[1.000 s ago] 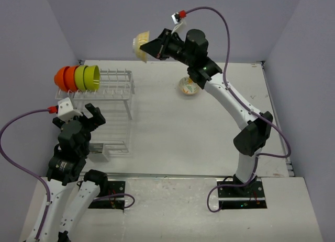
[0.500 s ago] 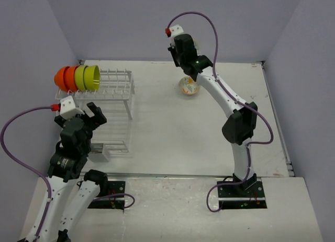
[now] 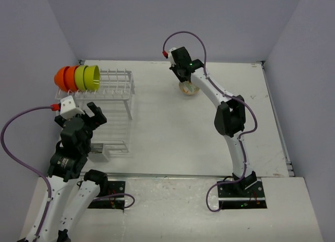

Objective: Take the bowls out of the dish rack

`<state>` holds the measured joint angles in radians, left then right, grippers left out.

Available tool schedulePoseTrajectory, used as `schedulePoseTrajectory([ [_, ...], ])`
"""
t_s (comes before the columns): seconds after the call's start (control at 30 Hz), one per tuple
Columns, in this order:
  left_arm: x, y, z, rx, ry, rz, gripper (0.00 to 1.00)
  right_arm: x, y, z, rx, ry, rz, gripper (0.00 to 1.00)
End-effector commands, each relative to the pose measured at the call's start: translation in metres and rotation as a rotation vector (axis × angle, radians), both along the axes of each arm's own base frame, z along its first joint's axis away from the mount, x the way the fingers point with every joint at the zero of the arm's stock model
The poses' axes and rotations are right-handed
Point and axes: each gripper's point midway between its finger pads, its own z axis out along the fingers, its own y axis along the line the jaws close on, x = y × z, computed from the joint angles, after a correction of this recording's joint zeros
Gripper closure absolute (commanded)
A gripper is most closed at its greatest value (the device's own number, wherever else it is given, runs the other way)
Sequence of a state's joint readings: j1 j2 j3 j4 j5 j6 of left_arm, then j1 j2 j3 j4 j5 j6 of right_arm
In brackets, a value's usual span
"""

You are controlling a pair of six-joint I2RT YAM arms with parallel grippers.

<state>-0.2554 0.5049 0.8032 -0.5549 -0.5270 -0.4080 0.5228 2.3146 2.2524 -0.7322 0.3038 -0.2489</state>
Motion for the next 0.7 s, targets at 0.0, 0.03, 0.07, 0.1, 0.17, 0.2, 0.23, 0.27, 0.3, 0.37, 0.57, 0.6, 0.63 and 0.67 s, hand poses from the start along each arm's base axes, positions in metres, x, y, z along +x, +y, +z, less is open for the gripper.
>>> schedulePoseTrajectory([
  [0.0, 0.004, 0.001, 0.007, 0.006, -0.029, 0.001, 0.00, 0.008, 0.001, 0.026, 0.007, -0.057, 0.043, 1.00],
  [0.03, 0.004, 0.001, 0.006, 0.006, -0.027, 0.001, 0.00, 0.007, 0.002, 0.025, 0.007, -0.055, 0.050, 1.00],
  [0.07, 0.003, 0.001, 0.007, 0.006, -0.029, 0.001, 0.00, 0.006, 0.002, 0.023, 0.006, -0.048, 0.054, 1.00],
  [0.1, 0.003, 0.001, 0.007, 0.006, -0.029, 0.003, 0.00, 0.003, 0.001, 0.018, 0.002, -0.029, 0.058, 1.00],
  [0.17, 0.003, 0.001, 0.008, 0.005, -0.032, 0.001, 0.00, -0.002, -0.001, 0.009, -0.017, 0.000, 0.061, 1.00],
  [0.2, 0.003, 0.001, 0.007, 0.005, -0.032, 0.000, 0.00, -0.005, -0.003, 0.007, -0.024, 0.010, 0.062, 1.00],
  [0.23, 0.003, 0.000, 0.008, 0.003, -0.035, -0.003, 0.00, -0.006, -0.006, 0.003, -0.033, 0.019, 0.056, 1.00],
  [0.27, 0.003, 0.000, 0.008, 0.004, -0.034, -0.006, 0.00, -0.010, -0.009, -0.007, -0.052, 0.038, 0.056, 1.00],
  [0.3, 0.004, -0.002, 0.008, 0.003, -0.036, -0.014, 0.00, -0.010, -0.011, -0.009, -0.063, 0.040, 0.050, 1.00],
  [0.37, 0.005, -0.003, 0.007, 0.005, -0.030, -0.019, 0.00, -0.012, -0.015, -0.020, -0.084, 0.063, 0.044, 1.00],
  [0.57, 0.003, -0.003, 0.009, 0.002, -0.041, -0.020, 0.00, -0.014, -0.021, -0.034, -0.109, 0.083, 0.026, 1.00],
  [0.6, 0.003, -0.003, 0.009, 0.002, -0.041, -0.020, 0.00, -0.014, -0.021, -0.035, -0.103, 0.087, 0.027, 1.00],
  [0.63, 0.003, -0.003, 0.009, 0.002, -0.040, -0.020, 0.00, -0.014, -0.019, -0.035, -0.099, 0.086, 0.027, 1.00],
  [0.67, 0.003, -0.003, 0.009, 0.002, -0.041, -0.020, 0.00, -0.013, -0.019, -0.034, -0.097, 0.079, 0.026, 1.00],
])
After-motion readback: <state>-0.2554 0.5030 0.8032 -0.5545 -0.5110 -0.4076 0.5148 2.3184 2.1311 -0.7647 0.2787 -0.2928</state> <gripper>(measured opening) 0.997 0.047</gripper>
